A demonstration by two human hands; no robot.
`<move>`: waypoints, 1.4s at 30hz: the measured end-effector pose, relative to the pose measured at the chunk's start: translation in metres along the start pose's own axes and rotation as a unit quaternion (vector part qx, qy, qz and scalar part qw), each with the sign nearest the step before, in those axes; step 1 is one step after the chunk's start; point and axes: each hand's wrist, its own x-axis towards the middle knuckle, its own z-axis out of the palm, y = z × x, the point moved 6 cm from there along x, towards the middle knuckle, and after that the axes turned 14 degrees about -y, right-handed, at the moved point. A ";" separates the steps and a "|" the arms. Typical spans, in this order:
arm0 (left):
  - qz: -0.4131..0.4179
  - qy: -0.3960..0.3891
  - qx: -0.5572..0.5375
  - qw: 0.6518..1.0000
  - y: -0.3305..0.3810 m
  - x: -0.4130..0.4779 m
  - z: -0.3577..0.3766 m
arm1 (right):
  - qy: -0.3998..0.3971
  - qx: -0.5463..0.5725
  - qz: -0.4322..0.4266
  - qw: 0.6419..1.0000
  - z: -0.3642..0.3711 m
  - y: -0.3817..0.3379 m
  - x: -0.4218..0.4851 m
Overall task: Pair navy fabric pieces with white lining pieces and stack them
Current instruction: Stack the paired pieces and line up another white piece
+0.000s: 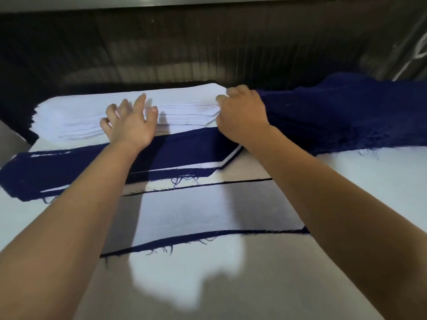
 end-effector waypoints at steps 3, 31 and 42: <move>0.008 -0.030 0.021 0.999 -0.009 0.005 0.004 | -0.061 0.049 -0.049 0.996 0.019 -0.014 0.024; 0.133 0.225 0.023 0.965 -0.040 -0.056 -0.037 | 0.011 0.601 -0.100 0.793 0.012 -0.018 -0.006; 0.168 0.227 0.041 0.958 -0.061 -0.118 -0.040 | 0.092 0.515 -0.113 0.844 0.011 0.016 -0.086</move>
